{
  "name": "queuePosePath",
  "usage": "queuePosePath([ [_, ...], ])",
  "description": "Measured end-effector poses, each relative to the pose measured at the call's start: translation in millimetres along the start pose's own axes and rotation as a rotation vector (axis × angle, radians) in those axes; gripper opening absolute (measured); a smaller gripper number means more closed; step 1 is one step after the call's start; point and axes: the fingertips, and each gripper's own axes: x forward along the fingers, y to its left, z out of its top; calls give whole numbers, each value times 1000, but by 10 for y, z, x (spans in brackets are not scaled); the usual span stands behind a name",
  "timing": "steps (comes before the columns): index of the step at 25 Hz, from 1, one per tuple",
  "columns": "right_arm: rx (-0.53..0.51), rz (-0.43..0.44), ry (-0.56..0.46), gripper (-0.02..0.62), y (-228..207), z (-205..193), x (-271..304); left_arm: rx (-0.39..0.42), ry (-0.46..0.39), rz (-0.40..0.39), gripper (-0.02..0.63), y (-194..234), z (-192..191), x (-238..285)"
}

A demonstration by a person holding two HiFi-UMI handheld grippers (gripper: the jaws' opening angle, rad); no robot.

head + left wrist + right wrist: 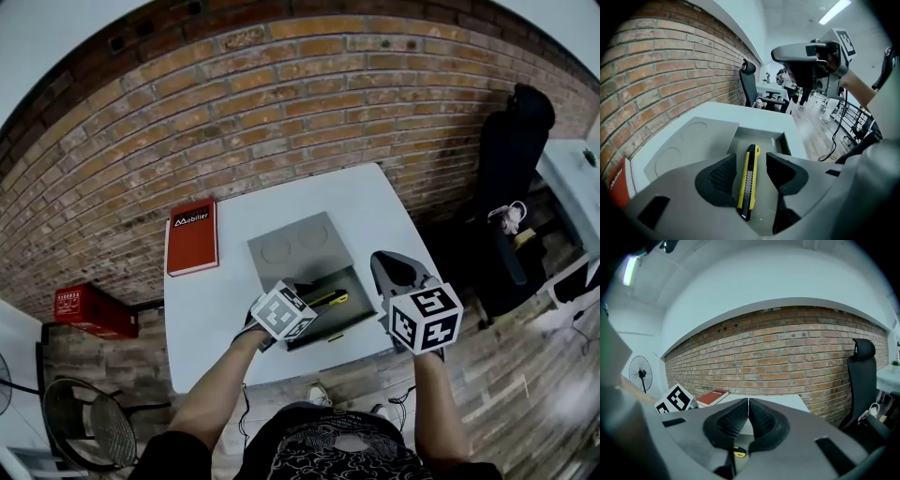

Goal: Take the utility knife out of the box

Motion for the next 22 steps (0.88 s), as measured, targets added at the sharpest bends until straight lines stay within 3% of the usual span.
queuePosePath([
  [22,25,-61,33,21,-144,-139,-14,58,220,-103,215,-54,-393,421],
])
